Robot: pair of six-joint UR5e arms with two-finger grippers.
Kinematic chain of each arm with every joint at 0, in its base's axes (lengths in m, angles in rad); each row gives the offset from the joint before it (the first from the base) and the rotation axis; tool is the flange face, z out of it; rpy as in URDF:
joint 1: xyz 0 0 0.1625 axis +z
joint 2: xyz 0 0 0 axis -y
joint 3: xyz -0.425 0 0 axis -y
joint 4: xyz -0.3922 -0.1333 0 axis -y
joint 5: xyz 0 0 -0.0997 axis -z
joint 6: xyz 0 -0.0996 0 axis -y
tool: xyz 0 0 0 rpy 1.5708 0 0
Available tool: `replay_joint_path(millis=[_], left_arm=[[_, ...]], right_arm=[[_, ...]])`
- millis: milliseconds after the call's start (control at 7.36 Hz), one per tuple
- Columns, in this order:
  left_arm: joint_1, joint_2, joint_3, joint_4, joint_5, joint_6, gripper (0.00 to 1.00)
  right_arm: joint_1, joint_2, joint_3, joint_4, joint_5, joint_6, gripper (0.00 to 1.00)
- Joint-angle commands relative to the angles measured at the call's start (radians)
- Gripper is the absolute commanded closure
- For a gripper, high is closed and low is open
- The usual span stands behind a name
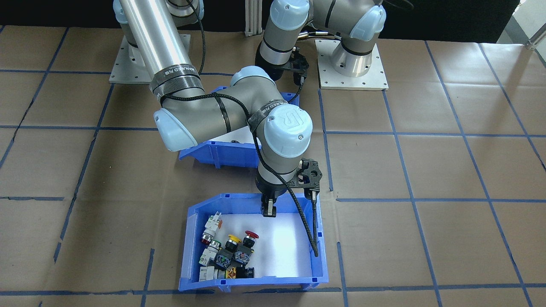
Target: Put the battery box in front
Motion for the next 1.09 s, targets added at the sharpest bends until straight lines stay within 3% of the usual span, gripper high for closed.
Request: replay_joint_path(millis=[0, 136, 408, 544, 951], left_arm=[[-0.005, -0.044, -0.008, 0.013, 0.001, 0.006, 0.05], [-0.008, -0.045, -0.005, 0.017, -0.002, 0.000, 0.26], [-0.011, -0.016, -0.013, 0.071, -0.003, 0.009, 0.82], [-0.011, -0.005, -0.014, 0.103, -0.023, 0.005, 1.00], [0.045, 0.050, -0.007, 0.085, -0.010, 0.163, 1.00]], right_arm=[[-0.013, -0.019, -0.001, 0.001, 0.004, -0.007, 0.98], [-0.018, -0.033, -0.001, 0.001, 0.002, -0.012, 1.00], [-0.077, -0.110, 0.011, 0.007, -0.011, -0.047, 1.00], [-0.138, -0.156, 0.022, 0.020, -0.008, -0.114, 1.00], [-0.327, -0.284, 0.115, 0.020, -0.011, -0.356, 1.00]])
